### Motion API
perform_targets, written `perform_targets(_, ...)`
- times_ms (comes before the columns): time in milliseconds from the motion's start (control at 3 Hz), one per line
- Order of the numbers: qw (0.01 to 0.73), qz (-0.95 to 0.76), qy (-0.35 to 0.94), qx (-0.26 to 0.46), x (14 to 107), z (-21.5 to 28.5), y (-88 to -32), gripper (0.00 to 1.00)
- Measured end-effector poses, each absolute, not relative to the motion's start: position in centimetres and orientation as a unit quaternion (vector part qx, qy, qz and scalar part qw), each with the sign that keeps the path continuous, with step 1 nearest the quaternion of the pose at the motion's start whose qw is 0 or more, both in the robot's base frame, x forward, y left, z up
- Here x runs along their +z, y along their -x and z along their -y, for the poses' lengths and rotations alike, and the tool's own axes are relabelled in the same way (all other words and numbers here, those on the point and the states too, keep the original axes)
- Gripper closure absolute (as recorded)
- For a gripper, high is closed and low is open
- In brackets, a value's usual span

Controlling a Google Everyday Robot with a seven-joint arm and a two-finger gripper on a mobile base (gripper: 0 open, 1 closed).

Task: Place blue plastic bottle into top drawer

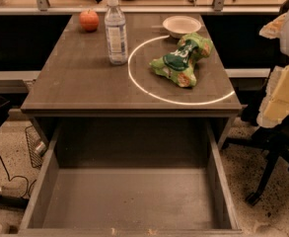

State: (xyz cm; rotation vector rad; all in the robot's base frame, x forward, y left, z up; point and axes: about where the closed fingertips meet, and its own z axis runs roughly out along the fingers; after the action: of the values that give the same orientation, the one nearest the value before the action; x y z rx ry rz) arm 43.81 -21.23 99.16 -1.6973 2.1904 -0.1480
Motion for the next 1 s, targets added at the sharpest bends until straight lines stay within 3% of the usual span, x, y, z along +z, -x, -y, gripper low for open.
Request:
perform_targets(667, 0.220, -0.779, 0.585, -0.050, 99.0, 20.8, -44.9, 0.00)
perform_targets(1000, 0.323, -0.767, 0.553, -0.016, 98.6, 17.8, -49.7, 0.00)
